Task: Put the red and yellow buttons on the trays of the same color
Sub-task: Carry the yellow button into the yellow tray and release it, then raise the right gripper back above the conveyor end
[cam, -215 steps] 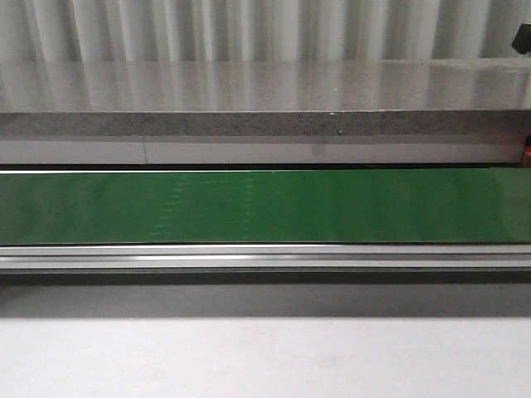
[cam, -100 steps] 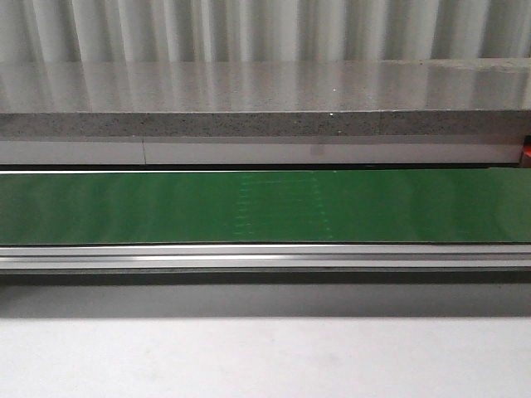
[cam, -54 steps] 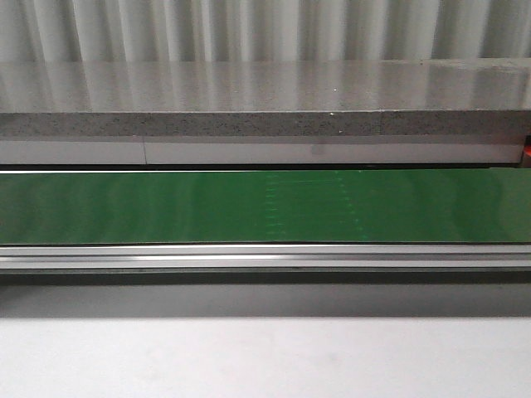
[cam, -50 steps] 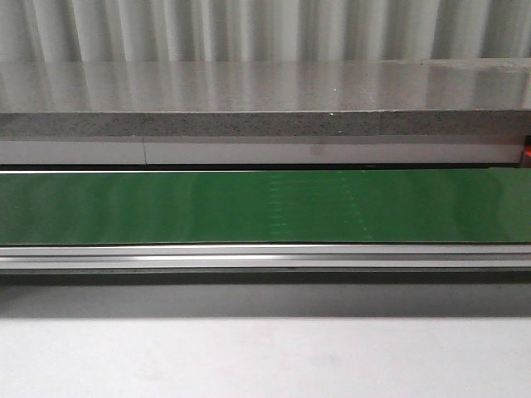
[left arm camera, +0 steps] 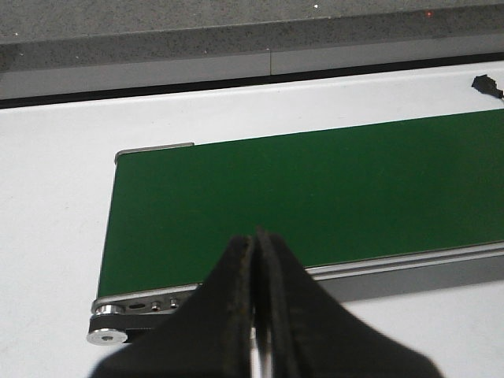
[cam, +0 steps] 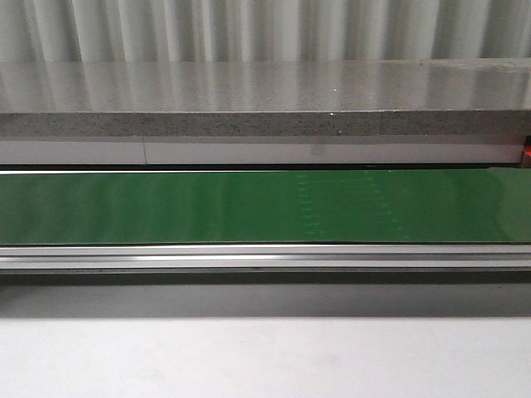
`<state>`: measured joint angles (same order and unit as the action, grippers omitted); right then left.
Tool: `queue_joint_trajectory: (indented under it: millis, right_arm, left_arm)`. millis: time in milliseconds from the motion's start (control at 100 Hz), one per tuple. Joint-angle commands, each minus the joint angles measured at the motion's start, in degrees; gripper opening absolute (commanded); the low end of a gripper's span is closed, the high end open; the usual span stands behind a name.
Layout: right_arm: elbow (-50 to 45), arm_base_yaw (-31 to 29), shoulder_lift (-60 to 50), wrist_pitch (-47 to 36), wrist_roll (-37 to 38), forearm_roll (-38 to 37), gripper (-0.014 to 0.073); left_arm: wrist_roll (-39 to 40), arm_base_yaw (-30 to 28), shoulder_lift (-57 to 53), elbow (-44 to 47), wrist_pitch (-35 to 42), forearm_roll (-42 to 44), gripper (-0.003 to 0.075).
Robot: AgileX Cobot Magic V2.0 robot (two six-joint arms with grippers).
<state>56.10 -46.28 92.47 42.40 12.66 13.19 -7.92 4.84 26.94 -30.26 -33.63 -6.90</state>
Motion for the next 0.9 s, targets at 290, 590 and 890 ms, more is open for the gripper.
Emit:
queue_joint_trajectory:
  millis: [290,590,890]
  right_arm:
    - [1.3,-0.3,-2.8,-2.6,-0.4,1.5,0.0508]
    - [1.3,0.4,-11.6,-2.5,-3.2,1.1,0.0508]
    - [1.3,13.7,-22.2,-1.3,-8.8,0.6,0.0331]
  left_arm:
    - [0.5,0.5,0.2,-1.4,4.0,-0.8,-0.0020]
    - [0.5,0.5,0.2,-1.4,4.0,-0.8,-0.0020]
    - [0.5,0.5,0.2,-1.4,4.0,-0.8,-0.0020]
